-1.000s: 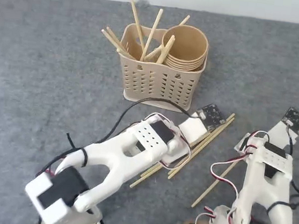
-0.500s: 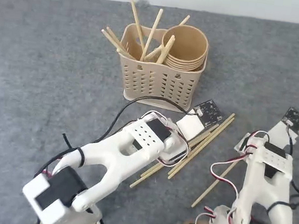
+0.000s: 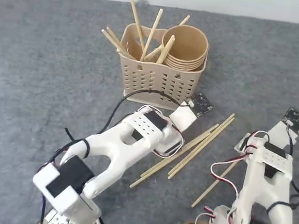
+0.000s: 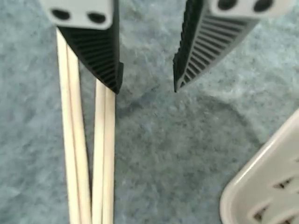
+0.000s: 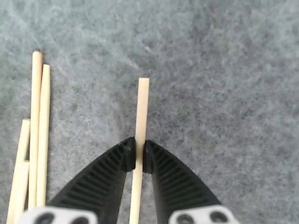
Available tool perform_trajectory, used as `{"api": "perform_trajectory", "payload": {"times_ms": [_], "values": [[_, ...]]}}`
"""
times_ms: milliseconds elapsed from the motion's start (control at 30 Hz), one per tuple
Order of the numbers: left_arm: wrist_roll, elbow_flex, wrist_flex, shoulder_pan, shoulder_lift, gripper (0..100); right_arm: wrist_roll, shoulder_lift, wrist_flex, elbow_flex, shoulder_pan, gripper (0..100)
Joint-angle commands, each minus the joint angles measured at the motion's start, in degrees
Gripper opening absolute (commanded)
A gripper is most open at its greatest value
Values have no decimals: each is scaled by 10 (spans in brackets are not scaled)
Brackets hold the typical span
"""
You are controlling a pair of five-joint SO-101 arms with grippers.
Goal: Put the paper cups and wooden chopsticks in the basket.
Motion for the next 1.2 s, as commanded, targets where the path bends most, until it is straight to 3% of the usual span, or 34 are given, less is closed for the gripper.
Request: {"api": "perform_trajectory", "payload": {"times_ms": [0, 333, 667, 1167], "values": [[6, -25, 4, 5, -9, 172, 7, -12, -12, -4, -3, 8], [4, 63, -19, 18, -155, 175, 7, -12, -22, -4, -3, 8], [8, 28, -33, 15, -55, 174, 7, -12, -18, -4, -2, 8], [4, -36, 53, 45, 3, 174, 7, -12, -20, -4, -1, 8]]}}
